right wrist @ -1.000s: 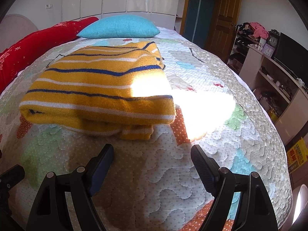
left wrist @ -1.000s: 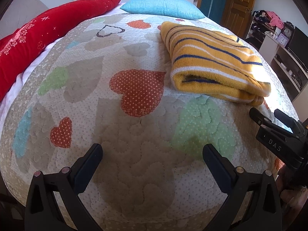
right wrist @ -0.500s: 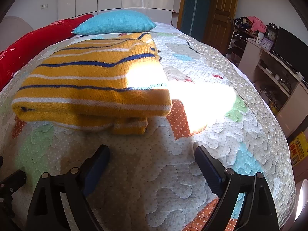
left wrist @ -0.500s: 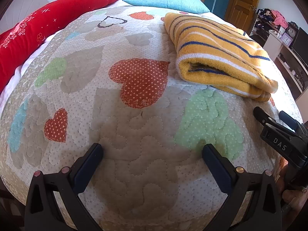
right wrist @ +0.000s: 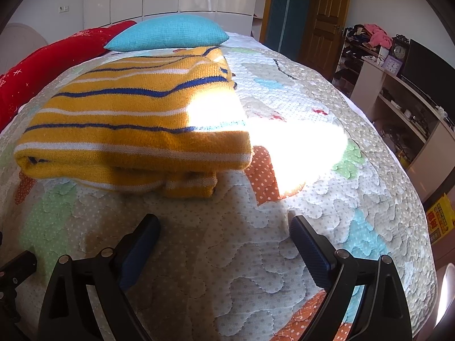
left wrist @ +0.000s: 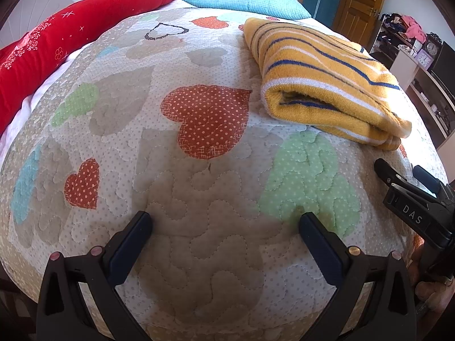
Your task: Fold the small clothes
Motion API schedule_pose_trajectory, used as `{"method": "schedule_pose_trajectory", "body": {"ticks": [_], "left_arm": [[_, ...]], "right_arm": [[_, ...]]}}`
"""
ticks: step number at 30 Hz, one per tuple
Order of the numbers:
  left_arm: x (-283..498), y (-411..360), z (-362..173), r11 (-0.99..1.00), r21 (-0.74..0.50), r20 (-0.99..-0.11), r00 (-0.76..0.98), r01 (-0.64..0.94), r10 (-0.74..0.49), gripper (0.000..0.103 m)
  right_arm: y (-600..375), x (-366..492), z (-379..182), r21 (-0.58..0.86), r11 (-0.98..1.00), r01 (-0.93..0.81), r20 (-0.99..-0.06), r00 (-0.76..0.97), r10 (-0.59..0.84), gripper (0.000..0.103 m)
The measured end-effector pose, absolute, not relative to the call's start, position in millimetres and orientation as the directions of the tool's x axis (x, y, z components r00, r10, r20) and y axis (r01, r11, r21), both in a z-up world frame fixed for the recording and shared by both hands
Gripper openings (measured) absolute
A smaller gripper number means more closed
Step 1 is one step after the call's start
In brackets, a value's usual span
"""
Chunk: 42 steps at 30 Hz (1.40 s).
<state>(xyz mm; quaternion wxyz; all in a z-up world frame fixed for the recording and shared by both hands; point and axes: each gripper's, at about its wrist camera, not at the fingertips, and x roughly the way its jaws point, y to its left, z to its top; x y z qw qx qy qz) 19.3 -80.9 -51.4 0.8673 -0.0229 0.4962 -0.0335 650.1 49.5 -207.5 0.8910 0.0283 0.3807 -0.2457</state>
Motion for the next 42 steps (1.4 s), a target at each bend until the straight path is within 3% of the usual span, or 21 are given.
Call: {"method": "schedule_pose_trajectory", "body": {"ticks": [7,16,42], "left_arm": [[19,-80,-53,0.996,-0.077,-0.857,0.507,0.041,-0.087,0.103],[20,-83,-54,0.998,-0.059,-0.862,0.503,0.026,-0.064,0.103],[21,-84,-52,0.999,-0.047,-0.869,0.493,0.015,-0.049,0.103]], "right_arm": [[58,651,-201,-0.191,0.864,0.466,-0.685,0.567,-0.458,0.096],[86,648,-187,-0.411,0.786,0.462,-0.561,0.551,-0.618,0.096],[67,649,-188,-0.369,0.793,0.485,-0.612,0.515,-0.600,0.096]]}}
